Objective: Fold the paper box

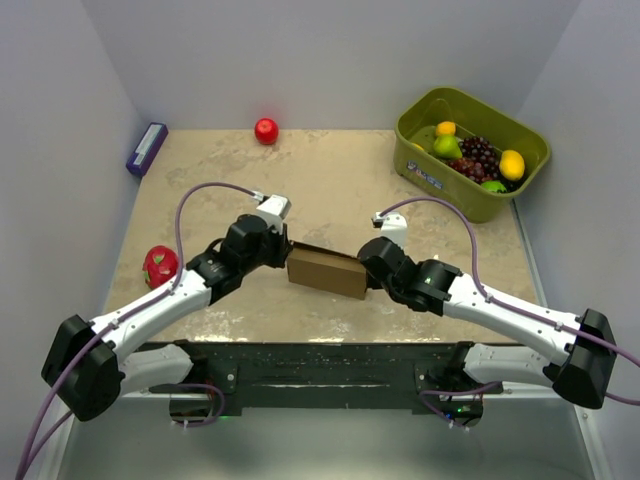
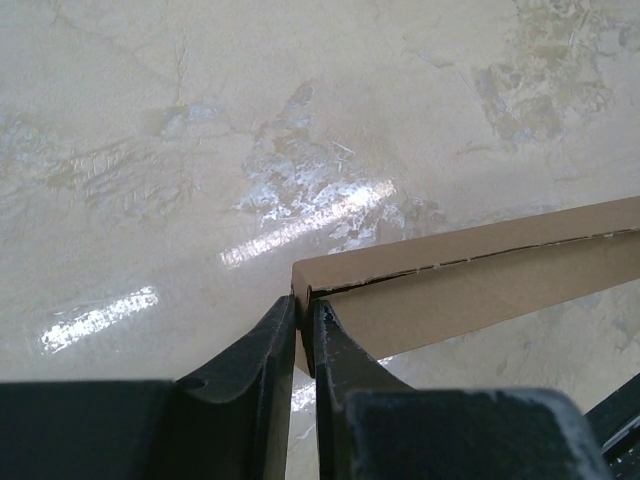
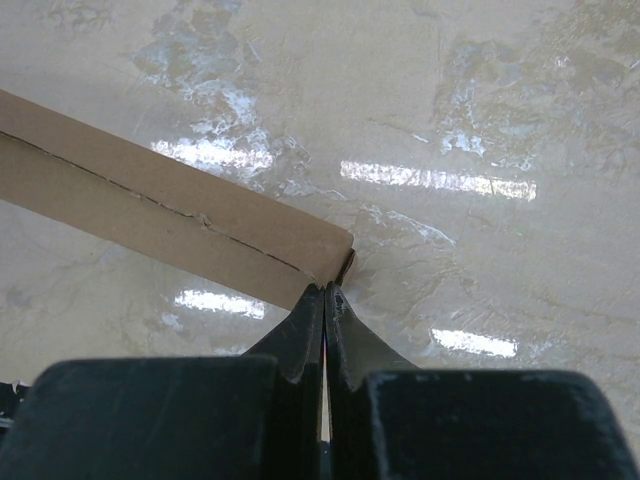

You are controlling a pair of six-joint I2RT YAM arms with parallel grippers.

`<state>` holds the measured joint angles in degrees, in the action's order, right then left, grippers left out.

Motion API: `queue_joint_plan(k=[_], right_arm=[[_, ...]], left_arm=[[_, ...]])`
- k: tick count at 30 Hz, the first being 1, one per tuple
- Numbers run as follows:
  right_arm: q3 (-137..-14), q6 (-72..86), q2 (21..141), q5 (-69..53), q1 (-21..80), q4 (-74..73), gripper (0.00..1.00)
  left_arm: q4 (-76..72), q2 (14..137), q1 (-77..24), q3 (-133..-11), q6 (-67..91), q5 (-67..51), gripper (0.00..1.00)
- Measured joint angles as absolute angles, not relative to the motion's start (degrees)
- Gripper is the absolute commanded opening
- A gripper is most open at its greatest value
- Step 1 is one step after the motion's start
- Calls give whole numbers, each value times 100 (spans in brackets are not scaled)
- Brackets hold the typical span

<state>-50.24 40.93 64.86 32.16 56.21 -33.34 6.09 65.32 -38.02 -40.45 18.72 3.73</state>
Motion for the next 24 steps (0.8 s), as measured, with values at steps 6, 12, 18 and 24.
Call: queue_joint_plan(k=[6,12,18,24], right_arm=[[-5024,4095,6488,3218,5621,-3332,0],[-5024,4095,6512,3223,5621,-3282,0],[-5024,4095,6512,3223,5621,-3273,0],[-5024,4097,6512,3223,5621,-3275,0]], left_arm=[[803,6429,-3924,-4075,1841,558,36],[913,6250,-3977,-4077,1841,473,43],[1044,6241,-3979,-4219,1837,469,42],[1140,6239,-3979,-4309,1817,513,38]])
